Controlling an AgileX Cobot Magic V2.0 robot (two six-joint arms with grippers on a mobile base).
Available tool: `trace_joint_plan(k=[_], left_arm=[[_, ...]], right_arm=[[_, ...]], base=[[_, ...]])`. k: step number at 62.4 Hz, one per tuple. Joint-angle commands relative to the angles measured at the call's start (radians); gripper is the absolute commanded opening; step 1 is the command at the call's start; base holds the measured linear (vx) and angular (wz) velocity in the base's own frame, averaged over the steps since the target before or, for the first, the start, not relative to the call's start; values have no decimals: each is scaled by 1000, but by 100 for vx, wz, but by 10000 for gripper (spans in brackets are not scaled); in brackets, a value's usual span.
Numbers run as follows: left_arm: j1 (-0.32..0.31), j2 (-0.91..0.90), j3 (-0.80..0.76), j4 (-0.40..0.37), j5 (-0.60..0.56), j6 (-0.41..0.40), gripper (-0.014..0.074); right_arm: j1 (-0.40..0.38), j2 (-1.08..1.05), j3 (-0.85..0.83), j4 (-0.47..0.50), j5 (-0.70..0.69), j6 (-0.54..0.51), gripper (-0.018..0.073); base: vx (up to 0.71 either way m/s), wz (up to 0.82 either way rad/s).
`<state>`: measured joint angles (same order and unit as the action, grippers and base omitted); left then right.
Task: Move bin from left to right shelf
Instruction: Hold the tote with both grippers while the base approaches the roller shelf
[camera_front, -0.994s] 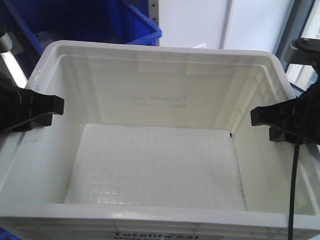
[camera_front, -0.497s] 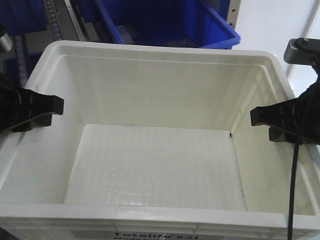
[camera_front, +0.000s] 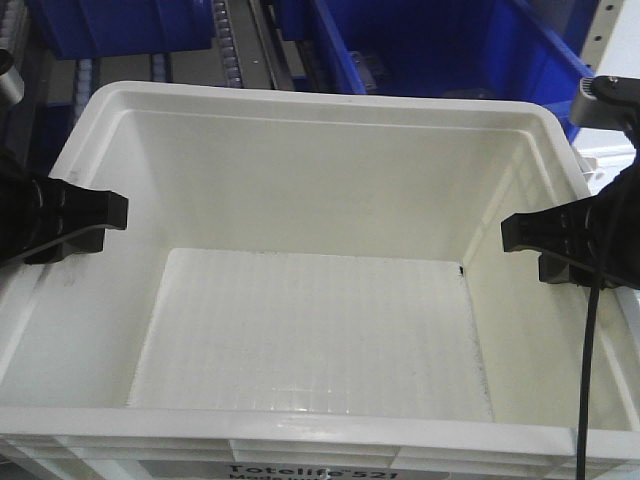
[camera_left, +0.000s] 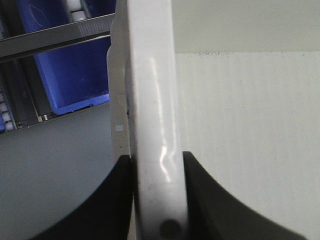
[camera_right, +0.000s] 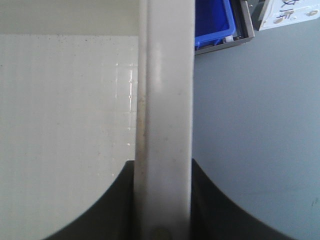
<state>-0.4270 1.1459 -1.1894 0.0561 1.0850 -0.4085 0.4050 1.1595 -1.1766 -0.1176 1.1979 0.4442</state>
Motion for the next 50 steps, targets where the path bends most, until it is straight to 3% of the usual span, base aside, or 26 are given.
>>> trace_joint_plan(k=[1,50], left_arm=[[3,-43,-37,95,-38,28,20],[3,-43,-37,95,-38,28,20]], right_arm=[[-20,-29,-35,-188,-15,12,-1],[-20,-29,-35,-188,-10,13,-1]], base=[[0,46],[4,38]])
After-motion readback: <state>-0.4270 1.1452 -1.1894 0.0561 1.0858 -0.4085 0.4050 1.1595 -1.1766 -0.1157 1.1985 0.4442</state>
